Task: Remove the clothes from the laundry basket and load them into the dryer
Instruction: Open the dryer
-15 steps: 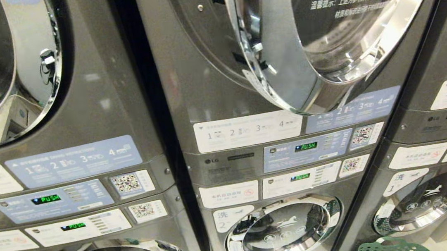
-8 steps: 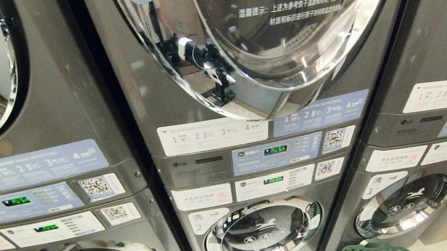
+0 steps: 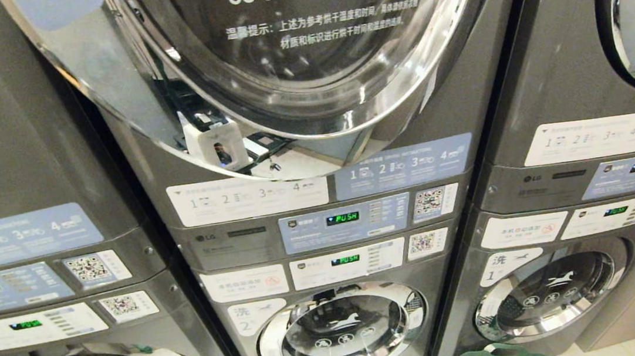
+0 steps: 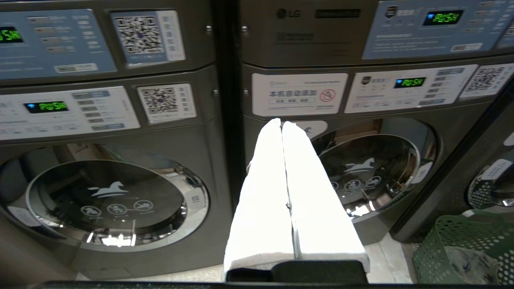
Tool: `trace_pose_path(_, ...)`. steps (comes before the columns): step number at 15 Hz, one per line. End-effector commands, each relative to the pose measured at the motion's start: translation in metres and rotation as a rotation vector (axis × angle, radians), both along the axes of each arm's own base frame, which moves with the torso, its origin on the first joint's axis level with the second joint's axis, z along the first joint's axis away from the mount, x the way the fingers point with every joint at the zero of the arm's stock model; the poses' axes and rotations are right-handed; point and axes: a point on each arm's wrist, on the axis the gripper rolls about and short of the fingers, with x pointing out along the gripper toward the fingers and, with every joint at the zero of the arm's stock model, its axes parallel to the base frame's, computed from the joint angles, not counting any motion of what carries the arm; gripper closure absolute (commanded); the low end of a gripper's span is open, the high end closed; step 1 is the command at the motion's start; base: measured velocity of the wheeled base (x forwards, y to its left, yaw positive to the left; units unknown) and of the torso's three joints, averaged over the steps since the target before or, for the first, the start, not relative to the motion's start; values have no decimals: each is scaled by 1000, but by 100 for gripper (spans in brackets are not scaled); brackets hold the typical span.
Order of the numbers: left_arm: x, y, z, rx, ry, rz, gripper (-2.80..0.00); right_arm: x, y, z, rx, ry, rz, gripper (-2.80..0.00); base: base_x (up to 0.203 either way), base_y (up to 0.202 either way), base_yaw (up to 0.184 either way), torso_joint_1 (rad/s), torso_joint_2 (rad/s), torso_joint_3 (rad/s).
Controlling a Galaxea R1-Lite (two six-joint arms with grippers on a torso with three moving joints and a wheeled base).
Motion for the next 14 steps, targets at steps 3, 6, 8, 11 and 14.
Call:
trace_pose_path(3,0,0,0,-2,3,0,0,0,0,0,-1,3,1,-280,0,-122,2,-2,1,4)
trace_pose_path(6,0,0,0,-2,1,0,0,0,0,0,-1,3,-1,-280,0,0,0,0,0,0)
trace_pose_path(8,0,0,0,-4,2,0,0,0,0,0,1,3,1,-280,-156,2,1,7,18,11)
trace_pose_path(11,0,0,0,-4,1,0,0,0,0,0,2,3,-1,-280,-200,0,1,-18,7,8)
trace_pose_path(14,0,0,0,-2,1,0,0,0,0,0,1,3,1,-280,-196,0,2,1,-3,1)
